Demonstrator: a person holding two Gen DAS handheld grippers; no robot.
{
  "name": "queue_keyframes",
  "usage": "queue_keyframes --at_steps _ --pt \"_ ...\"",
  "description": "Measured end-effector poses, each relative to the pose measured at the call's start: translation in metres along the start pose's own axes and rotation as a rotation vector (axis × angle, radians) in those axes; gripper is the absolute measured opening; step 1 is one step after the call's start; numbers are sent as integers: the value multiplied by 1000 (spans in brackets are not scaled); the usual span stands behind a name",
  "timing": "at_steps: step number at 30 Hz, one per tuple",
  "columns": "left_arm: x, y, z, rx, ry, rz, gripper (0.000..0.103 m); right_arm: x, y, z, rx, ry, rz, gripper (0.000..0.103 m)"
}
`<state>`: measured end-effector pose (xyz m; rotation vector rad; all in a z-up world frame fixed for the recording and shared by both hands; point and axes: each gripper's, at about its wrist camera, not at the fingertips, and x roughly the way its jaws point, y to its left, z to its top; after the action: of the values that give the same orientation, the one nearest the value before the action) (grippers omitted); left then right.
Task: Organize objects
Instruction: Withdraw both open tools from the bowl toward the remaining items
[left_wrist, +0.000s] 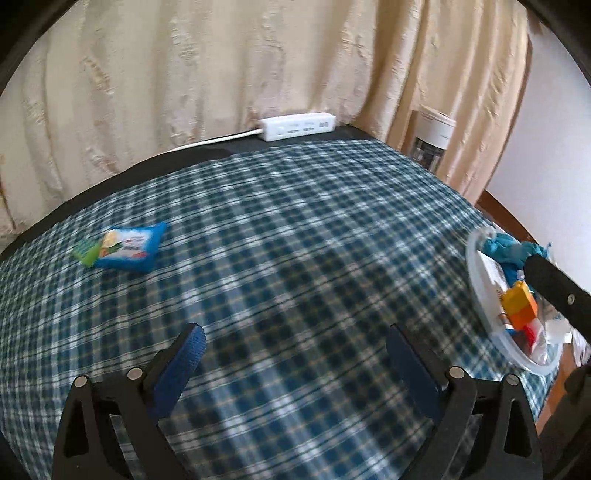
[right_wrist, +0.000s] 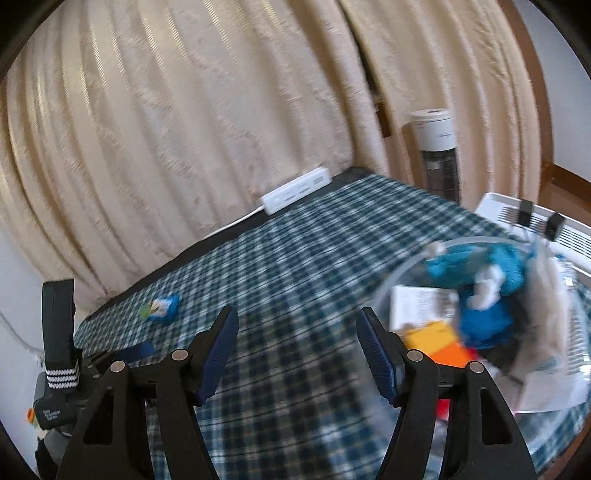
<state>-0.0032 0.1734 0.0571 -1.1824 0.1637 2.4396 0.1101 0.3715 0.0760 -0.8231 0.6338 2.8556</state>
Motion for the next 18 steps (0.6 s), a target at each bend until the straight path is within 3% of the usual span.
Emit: queue_keyframes --at_steps 8,18 --pt "-4 49 -2 -92 -15 41 100 37 41 -1 -69 109 82 68" --pt "-9 115 -5 -216 -36 108 100 99 103 -7 -216 215 117 69"
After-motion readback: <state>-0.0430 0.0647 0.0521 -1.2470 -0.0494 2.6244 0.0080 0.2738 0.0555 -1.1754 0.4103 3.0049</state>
